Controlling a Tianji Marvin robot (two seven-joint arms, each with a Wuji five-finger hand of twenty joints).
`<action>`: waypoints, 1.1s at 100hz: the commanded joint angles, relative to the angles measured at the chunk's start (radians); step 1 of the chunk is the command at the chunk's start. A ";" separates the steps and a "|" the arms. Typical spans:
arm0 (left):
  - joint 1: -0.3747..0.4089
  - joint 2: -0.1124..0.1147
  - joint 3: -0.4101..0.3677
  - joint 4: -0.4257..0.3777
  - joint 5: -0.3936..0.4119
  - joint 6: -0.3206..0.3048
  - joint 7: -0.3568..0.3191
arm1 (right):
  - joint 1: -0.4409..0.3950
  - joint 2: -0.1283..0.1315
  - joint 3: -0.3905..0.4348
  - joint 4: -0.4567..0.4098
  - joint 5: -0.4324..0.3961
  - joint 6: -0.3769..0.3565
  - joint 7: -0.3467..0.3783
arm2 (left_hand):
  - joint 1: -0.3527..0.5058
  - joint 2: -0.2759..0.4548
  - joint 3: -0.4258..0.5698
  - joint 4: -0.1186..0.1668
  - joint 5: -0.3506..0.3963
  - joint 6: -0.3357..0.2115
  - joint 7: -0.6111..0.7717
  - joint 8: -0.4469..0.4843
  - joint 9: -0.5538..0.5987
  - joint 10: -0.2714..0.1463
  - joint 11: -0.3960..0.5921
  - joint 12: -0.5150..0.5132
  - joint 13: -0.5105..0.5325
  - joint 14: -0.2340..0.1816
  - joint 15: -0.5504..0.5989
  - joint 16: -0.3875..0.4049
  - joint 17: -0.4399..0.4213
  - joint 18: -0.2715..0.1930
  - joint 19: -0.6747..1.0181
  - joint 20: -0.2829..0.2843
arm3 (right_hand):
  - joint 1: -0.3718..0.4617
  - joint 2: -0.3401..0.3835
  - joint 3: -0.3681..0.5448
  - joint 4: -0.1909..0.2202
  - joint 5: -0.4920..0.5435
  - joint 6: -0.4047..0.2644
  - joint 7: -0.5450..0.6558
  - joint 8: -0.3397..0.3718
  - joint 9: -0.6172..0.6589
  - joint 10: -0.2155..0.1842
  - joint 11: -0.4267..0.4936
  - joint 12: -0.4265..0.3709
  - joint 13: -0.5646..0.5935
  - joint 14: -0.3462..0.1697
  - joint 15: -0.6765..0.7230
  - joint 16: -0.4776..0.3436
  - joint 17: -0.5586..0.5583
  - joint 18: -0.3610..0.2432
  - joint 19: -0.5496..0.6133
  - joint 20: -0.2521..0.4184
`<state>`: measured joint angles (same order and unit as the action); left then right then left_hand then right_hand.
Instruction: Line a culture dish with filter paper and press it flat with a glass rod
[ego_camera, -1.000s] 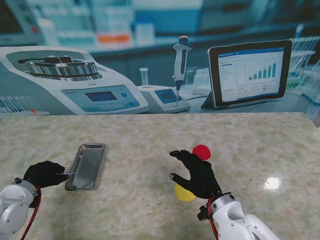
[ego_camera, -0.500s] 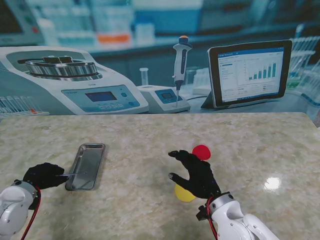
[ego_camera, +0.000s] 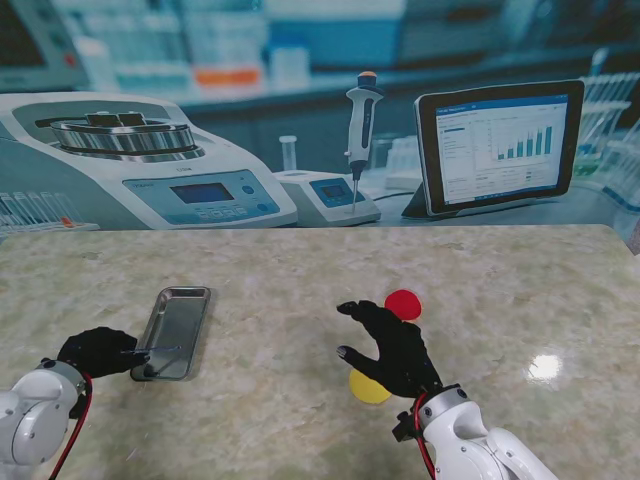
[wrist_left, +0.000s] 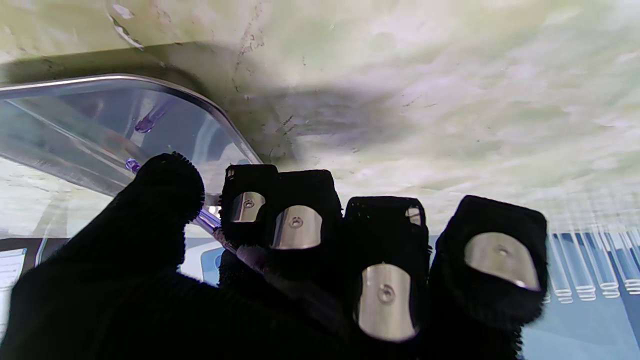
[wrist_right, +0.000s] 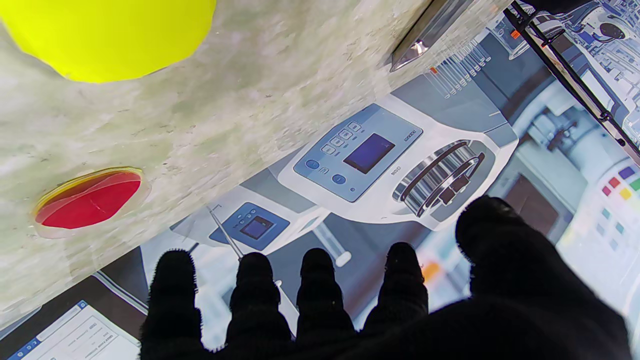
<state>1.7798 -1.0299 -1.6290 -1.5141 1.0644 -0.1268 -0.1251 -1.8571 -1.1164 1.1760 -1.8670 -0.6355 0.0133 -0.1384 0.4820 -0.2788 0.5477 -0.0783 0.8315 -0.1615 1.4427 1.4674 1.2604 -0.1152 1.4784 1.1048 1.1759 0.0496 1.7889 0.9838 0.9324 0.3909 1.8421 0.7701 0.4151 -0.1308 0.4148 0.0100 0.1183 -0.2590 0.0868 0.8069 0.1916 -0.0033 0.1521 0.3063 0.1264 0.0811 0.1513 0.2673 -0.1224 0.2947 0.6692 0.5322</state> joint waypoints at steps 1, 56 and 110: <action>0.002 0.001 0.001 0.004 0.001 0.007 -0.006 | -0.010 -0.005 -0.001 -0.003 0.002 0.003 0.002 | -0.004 0.030 -0.048 -0.018 -0.031 -0.013 0.001 0.007 -0.017 -0.041 0.010 0.016 -0.007 -0.036 0.031 0.028 -0.008 0.014 0.095 0.057 | 0.003 0.033 -0.023 0.026 -0.017 -0.011 0.011 0.019 -0.033 -0.014 -0.008 0.000 -0.029 -0.006 0.010 0.007 -0.009 -0.012 0.015 0.014; 0.002 0.000 0.014 -0.005 0.018 0.051 -0.009 | -0.007 -0.006 -0.004 -0.002 0.007 0.002 0.001 | -0.013 0.071 -0.199 -0.015 -0.166 0.010 -0.105 -0.119 -0.129 0.055 -0.073 0.000 -0.114 0.002 -0.058 0.099 -0.127 0.022 -0.008 0.167 | 0.004 0.038 -0.027 0.028 -0.020 -0.009 0.021 0.035 -0.032 -0.015 -0.001 0.001 -0.029 -0.007 0.013 0.007 -0.009 -0.012 0.021 0.010; -0.009 0.001 0.032 0.003 0.039 0.081 -0.001 | -0.009 -0.006 -0.002 -0.004 0.012 0.002 0.001 | 0.077 0.153 -0.434 0.014 -0.271 0.031 -0.177 -0.234 -0.245 0.110 -0.184 -0.029 -0.240 0.063 -0.183 0.130 -0.245 0.045 -0.125 0.282 | 0.005 0.041 -0.031 0.028 -0.020 -0.009 0.033 0.042 -0.031 -0.013 0.004 0.000 -0.029 -0.006 0.014 0.007 -0.009 -0.012 0.025 0.006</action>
<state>1.7684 -1.0298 -1.5979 -1.5097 1.1022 -0.0523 -0.1239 -1.8588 -1.1173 1.1765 -1.8676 -0.6271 0.0136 -0.1383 0.5328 -0.1516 0.1389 -0.0781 0.5865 -0.1425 1.2779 1.2474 1.0357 -0.0291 1.3016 1.0824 0.9554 0.0923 1.6166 1.0936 0.6975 0.3935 1.7075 1.0101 0.4155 -0.1194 0.4038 0.0107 0.1161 -0.2590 0.1102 0.8324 0.1916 -0.0033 0.1534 0.3063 0.1265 0.0814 0.1514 0.2673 -0.1223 0.2947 0.6804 0.5322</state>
